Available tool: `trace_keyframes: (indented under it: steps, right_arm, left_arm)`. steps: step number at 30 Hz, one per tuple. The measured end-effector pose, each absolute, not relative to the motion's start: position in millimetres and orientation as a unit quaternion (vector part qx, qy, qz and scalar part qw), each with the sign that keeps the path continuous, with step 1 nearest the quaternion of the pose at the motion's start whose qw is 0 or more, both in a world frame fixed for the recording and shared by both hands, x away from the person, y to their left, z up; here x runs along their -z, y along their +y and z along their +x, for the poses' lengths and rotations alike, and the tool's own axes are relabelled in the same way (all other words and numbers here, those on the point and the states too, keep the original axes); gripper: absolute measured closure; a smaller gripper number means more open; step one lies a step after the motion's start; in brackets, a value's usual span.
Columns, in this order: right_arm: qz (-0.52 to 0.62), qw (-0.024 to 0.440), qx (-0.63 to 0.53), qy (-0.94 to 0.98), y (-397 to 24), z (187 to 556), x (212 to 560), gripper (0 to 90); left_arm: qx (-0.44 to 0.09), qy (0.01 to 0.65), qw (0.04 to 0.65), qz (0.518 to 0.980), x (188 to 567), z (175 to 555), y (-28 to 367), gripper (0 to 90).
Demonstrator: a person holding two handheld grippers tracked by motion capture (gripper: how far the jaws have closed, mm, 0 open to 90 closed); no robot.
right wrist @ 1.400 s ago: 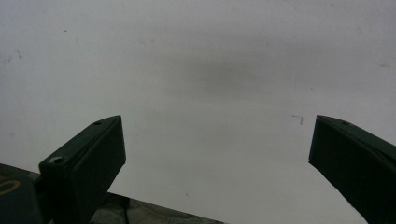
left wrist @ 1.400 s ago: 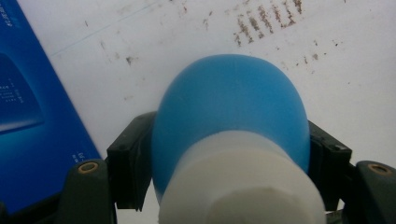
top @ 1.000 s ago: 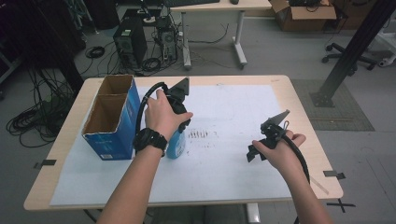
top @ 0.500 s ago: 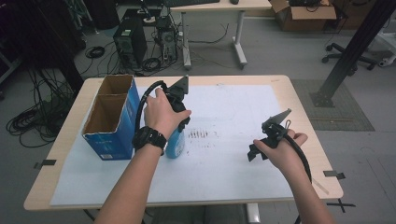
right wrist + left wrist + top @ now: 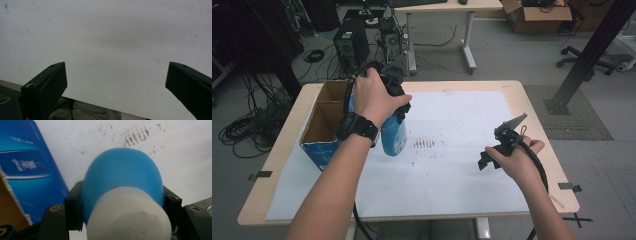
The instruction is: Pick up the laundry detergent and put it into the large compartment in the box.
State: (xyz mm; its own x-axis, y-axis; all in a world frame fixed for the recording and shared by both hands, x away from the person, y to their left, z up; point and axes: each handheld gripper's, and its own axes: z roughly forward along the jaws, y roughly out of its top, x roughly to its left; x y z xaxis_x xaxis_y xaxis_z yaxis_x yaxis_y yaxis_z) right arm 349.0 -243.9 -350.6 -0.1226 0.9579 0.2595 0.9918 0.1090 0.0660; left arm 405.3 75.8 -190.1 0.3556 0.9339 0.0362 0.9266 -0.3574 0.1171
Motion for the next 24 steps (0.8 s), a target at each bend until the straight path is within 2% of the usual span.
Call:
trace_keyframes:
  steps: [15, 24]
  right_arm:
    - [-0.657, 0.075, 0.117, -0.741, -244.8, 351.4, 343.8, 3.8]
    - [-0.660, 0.073, 0.118, -0.739, -243.4, 355.2, 341.2, 3.8]
  left_arm:
    - [-0.066, 0.569, 0.047, 0.819, 120.1, 408.5, 96.3, 37.5]
    - [-0.069, 0.579, 0.049, 0.811, 97.5, 412.7, 118.0, 37.6]
